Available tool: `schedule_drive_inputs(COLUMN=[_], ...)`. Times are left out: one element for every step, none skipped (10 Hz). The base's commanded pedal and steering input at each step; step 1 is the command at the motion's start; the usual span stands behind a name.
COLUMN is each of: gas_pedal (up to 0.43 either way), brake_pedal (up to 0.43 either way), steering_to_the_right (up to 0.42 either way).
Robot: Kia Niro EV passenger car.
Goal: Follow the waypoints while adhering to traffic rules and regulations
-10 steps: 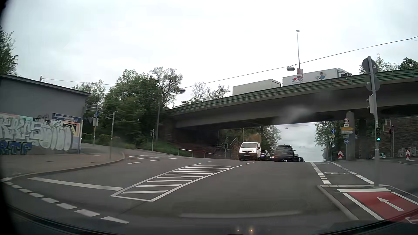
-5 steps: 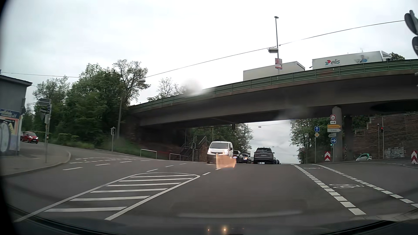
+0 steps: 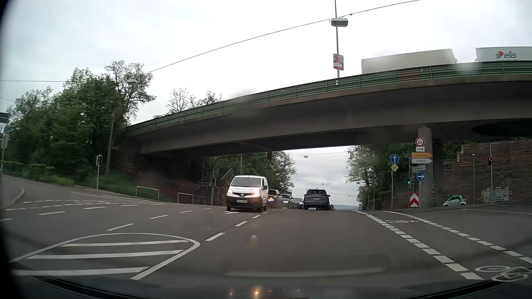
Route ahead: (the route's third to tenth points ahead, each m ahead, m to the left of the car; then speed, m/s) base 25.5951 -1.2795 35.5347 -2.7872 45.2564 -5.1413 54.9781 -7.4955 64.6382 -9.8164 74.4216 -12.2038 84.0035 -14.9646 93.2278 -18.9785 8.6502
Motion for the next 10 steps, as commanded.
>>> schedule_drive_inputs(gas_pedal=[0.177, 0.189, 0.189, 0.189, 0.189, 0.189, 0.189, 0.189, 0.189, 0.189], brake_pedal=[0.000, 0.000, 0.000, 0.000, 0.000, 0.000, 0.000, 0.000, 0.000, 0.000], steering_to_the_right=[0.085, 0.080, 0.077, 0.074, 0.069, 0.059, 0.049, 0.041, 0.038, 0.036])
